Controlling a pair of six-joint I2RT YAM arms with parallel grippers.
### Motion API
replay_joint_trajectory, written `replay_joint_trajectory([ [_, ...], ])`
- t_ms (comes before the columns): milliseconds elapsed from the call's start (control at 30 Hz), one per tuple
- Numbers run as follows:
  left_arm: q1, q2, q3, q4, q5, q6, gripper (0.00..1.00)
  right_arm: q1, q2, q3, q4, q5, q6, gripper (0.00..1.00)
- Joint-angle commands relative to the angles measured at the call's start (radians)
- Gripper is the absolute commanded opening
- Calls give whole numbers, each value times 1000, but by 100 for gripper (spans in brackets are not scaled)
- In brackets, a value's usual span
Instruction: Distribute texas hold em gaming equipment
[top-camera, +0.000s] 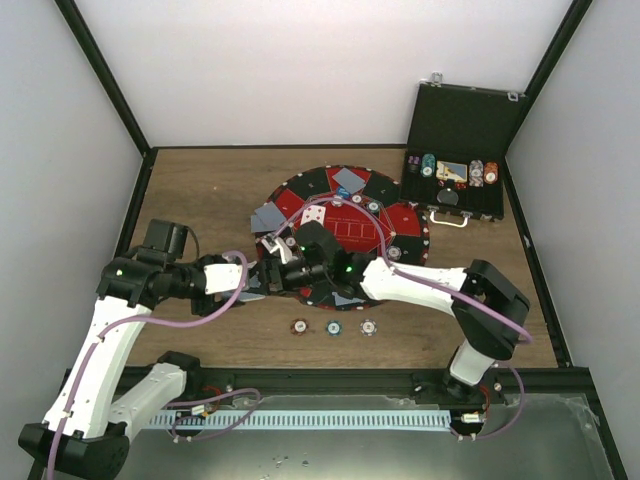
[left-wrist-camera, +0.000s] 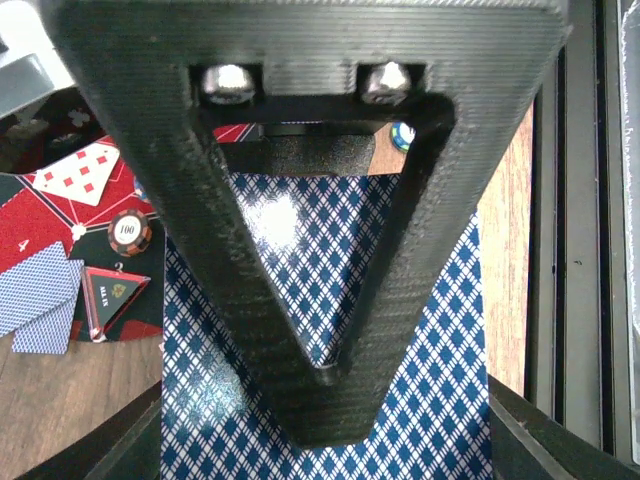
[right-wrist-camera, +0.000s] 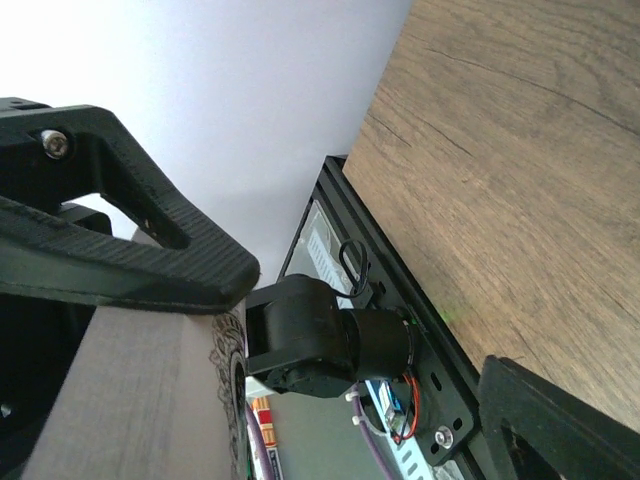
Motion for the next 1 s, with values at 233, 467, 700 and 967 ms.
replay_joint_trajectory([
  [233, 1, -15, 35, -10, 32, 10, 4, -37, -34, -33, 28, 39, 53, 77],
  [467, 2, -14, 37, -9, 39, 10, 4, -70, -94, -110, 21, 46, 56, 67],
  [700, 0, -13, 37, -5, 34, 11, 4, -75, -121, -94, -7, 47, 43, 50],
  [967, 2, -16, 29, -6, 32, 14, 4, -82, -216, -120, -28, 62, 47, 14],
])
